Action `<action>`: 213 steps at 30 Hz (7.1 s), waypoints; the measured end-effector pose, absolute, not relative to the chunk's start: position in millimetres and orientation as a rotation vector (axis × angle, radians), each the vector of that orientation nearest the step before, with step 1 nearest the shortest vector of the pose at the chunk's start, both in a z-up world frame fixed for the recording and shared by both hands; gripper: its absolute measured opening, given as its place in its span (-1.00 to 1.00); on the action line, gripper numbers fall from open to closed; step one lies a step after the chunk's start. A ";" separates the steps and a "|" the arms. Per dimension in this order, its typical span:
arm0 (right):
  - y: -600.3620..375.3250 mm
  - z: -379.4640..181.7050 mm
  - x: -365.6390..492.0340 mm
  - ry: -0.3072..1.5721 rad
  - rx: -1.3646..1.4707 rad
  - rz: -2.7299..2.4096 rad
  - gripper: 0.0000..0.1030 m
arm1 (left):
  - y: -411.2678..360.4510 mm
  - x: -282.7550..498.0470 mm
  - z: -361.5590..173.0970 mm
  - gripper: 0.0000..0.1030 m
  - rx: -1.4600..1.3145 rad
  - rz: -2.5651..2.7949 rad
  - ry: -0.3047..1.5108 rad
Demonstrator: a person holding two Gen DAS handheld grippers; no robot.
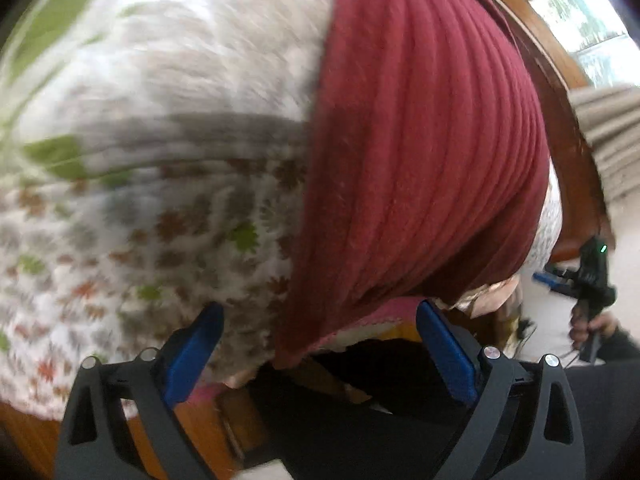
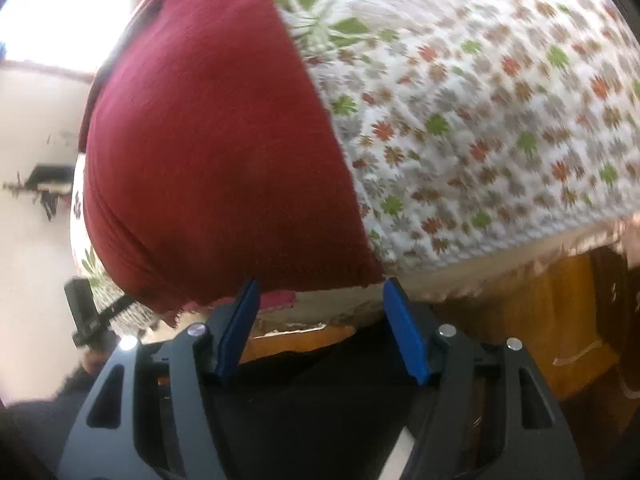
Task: Fold small clothes
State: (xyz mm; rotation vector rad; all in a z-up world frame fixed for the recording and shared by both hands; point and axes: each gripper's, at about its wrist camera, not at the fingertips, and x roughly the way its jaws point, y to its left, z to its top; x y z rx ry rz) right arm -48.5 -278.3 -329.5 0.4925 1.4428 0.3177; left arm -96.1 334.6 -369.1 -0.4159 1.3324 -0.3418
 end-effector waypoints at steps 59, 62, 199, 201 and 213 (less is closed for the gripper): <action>-218.8 -303.9 -58.5 1.375 0.721 0.668 -0.87 | 337.2 -100.0 -323.6 -0.89 -0.973 -0.540 1.357; -228.5 -266.3 -51.5 1.265 0.840 0.707 -0.88 | 334.1 -104.3 -289.0 -0.89 -1.102 -0.602 1.267; -174.3 -194.8 414.2 1.244 0.213 0.448 -0.89 | 401.4 322.0 -227.6 -0.89 -0.770 -0.327 1.136; -172.8 -191.1 416.1 1.236 0.214 0.454 -0.89 | 401.0 325.1 -222.8 -0.89 -0.776 -0.344 1.124; -177.0 -206.4 446.1 1.262 0.254 0.407 -0.89 | 404.7 367.1 -224.7 -0.89 -0.775 -0.327 1.132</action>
